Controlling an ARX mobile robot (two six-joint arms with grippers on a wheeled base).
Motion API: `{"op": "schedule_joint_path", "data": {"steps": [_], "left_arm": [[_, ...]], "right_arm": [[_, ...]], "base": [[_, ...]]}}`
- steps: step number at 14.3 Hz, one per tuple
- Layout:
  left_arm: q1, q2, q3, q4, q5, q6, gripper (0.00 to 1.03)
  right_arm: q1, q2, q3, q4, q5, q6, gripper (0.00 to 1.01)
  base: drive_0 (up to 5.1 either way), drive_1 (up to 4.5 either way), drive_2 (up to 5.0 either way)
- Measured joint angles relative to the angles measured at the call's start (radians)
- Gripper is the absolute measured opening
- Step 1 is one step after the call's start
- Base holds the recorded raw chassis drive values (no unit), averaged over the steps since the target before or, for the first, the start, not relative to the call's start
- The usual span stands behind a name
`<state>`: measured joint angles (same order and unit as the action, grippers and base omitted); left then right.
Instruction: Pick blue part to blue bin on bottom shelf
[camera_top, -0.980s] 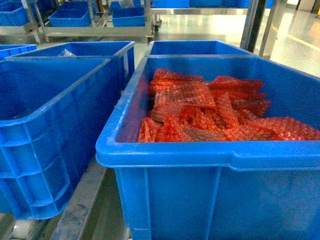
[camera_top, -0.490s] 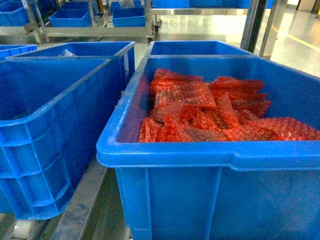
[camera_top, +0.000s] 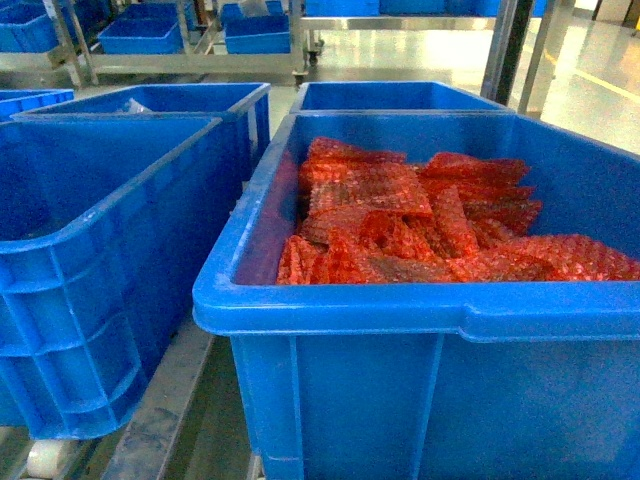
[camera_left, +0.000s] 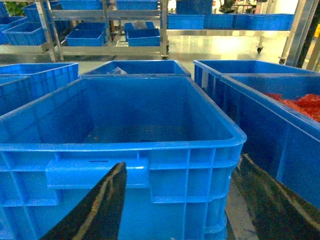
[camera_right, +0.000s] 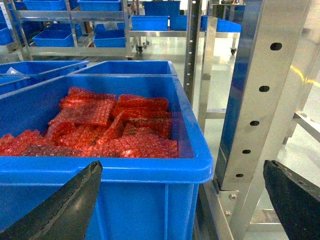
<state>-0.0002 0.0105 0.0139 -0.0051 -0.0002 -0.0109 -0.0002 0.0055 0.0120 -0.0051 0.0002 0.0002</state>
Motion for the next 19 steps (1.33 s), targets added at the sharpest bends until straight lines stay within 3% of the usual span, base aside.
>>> {"op": "schedule_joint_path", "data": {"steps": [2, 19], "left_arm": [[0.000, 0.000, 0.000, 0.000, 0.000, 0.000, 0.98], [0.000, 0.000, 0.000, 0.000, 0.000, 0.001, 0.98]], "right_arm": [[0.000, 0.000, 0.000, 0.000, 0.000, 0.000, 0.98], [0.000, 0.000, 0.000, 0.000, 0.000, 0.000, 0.98]], "base": [[0.0, 0.00, 0.0], [0.0, 0.00, 0.0]]}}
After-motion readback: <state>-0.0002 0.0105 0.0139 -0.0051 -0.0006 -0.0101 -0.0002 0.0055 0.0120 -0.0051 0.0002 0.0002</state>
